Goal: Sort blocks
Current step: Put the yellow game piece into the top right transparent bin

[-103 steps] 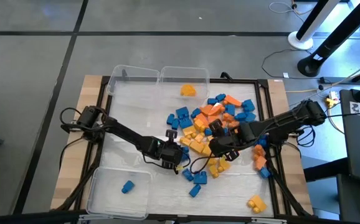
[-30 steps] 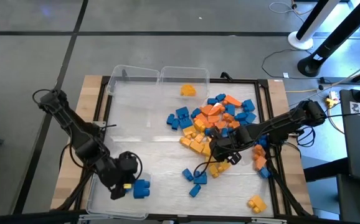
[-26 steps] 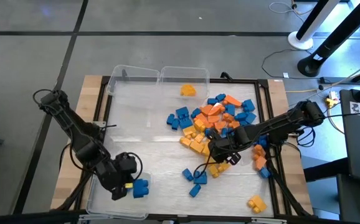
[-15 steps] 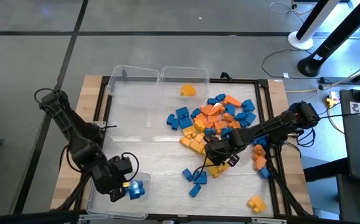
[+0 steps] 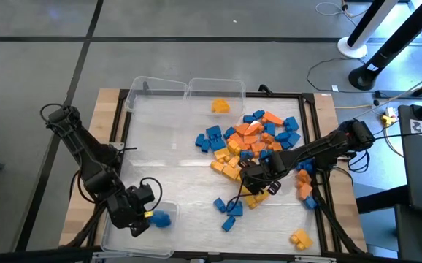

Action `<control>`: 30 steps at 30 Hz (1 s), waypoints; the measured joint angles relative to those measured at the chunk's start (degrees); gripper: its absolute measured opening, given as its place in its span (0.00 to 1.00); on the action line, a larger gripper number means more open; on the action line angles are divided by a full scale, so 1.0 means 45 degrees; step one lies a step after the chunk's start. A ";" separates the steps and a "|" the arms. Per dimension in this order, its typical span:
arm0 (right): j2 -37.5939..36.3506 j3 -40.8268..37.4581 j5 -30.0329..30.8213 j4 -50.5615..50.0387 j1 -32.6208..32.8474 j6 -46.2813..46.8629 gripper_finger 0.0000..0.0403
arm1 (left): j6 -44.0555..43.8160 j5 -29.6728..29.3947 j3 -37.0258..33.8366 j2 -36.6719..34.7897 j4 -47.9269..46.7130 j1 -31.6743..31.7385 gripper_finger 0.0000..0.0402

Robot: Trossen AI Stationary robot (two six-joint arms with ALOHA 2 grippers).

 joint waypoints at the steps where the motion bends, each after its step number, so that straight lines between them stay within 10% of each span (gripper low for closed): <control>1: 0.0000 0.0000 0.0000 0.0013 0.0000 -0.0223 0.45 | 0.0107 0.0001 0.0000 0.0000 0.0004 0.0000 0.29; 30: 0.0015 -0.1234 -0.0037 0.1583 -0.0194 -0.1979 0.45 | 0.0773 -0.0274 0.0000 0.0000 0.0054 0.0005 0.29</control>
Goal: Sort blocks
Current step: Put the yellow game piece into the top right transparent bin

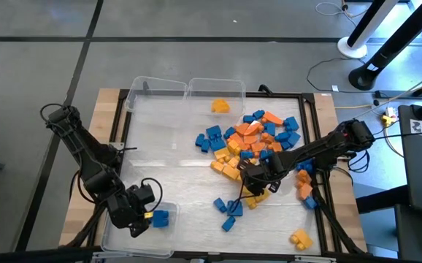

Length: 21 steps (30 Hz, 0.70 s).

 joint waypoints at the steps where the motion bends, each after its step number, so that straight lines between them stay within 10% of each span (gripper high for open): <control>1: 0.0000 0.0000 0.0007 -0.0010 -0.0011 -0.0091 0.45 | 0.0115 -0.0041 0.0000 0.0000 -0.0001 0.0000 0.29; 21: 0.0000 0.0000 -0.0958 -0.0335 -0.1331 -0.0183 0.45 | 0.0608 -0.0100 0.0000 0.0000 0.0004 0.0146 0.29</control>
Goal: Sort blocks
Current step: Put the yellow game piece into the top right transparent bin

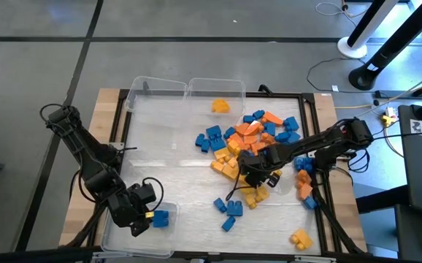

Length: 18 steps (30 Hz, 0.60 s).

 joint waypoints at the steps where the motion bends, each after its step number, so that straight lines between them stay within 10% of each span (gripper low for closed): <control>1: 0.0000 0.0000 0.0000 0.0000 0.0005 0.0000 0.45 | 0.0005 0.0000 0.0000 0.0000 0.0000 0.0000 0.29; 18: 0.0233 0.0039 -0.0092 -0.0010 0.0005 0.0201 0.31 | 0.0389 -0.0158 -0.0005 -0.0005 -0.0005 0.0000 0.29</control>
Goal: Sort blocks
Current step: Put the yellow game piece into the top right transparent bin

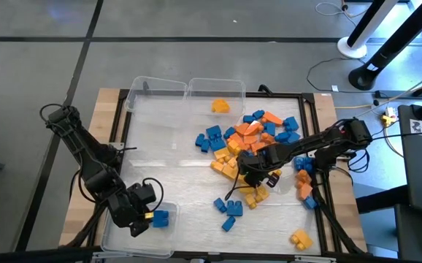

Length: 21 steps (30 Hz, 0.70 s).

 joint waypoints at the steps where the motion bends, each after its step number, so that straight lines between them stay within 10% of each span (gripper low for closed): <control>1: -0.0007 -0.0006 0.0000 0.0000 0.0000 0.0003 0.32 | 0.0107 -0.0080 0.0000 0.0000 0.0005 -0.0001 0.29; 21: -0.0044 0.3521 0.0544 -0.2200 0.0003 -0.0968 0.30 | 0.4884 -0.3130 0.0000 -0.0699 0.1954 0.0185 0.29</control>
